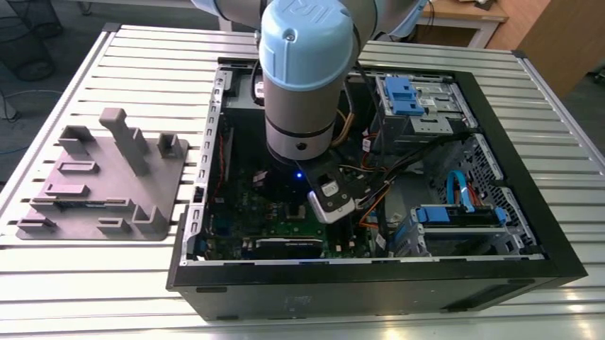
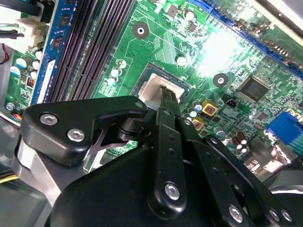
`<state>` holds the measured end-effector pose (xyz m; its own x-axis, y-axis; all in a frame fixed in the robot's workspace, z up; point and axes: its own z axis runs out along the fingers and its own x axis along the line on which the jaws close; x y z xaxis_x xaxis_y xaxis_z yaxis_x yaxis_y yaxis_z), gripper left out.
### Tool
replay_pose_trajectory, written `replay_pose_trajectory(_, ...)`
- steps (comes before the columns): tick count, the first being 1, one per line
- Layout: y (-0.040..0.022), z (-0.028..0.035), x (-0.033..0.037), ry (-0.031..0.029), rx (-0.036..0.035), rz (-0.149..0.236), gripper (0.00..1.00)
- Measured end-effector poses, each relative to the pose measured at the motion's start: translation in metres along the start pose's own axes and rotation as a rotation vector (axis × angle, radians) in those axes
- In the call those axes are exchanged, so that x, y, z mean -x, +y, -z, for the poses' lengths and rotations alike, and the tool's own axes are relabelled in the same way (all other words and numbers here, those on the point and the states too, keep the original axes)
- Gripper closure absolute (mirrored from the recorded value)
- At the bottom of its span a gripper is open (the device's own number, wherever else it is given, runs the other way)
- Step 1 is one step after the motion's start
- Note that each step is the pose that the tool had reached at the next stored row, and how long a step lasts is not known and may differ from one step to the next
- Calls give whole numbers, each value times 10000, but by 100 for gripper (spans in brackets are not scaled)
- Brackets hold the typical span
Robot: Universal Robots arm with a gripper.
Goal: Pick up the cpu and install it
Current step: 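Place the cpu into insertion slot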
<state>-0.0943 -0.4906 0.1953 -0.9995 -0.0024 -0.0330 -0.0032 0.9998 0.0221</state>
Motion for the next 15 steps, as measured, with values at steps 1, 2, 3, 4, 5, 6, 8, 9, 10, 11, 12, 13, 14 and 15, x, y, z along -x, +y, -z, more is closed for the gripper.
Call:
replay_pose_trajectory(1, 0, 0, 0, 1, -2, 0, 89)
replay_pose_trajectory(2, 0, 0, 0, 2, -3, 0, 89)
replay_pose_trajectory(3, -1, -2, 0, 1, -3, 0, 89)
replay_pose_trajectory(4, -1, -6, 0, 1, -3, 0, 89)
replay_pose_trajectory(5, -1, -9, -1, 2, -4, 0, 89)
replay_pose_trajectory(6, -1, -14, -1, 3, -7, -3, 89)
replay_pose_trajectory(8, -2, -22, -1, 4, -11, -11, 89)
replay_pose_trajectory(9, -2, -24, -1, 3, -10, -12, 89)
replay_pose_trajectory(10, -1, -25, -1, 2, -8, -12, 89)
replay_pose_trajectory(11, -1, -27, -1, 0, -5, -12, 89)
replay_pose_trajectory(12, -1, -27, -1, 0, -5, -12, 89)
replay_pose_trajectory(13, -1, -27, 0, 1, -5, -13, 89)
replay_pose_trajectory(14, -1, -28, 7, 2, -2, -13, 89)
replay_pose_trajectory(15, 0, -31, 17, -3, 3, -13, 89)
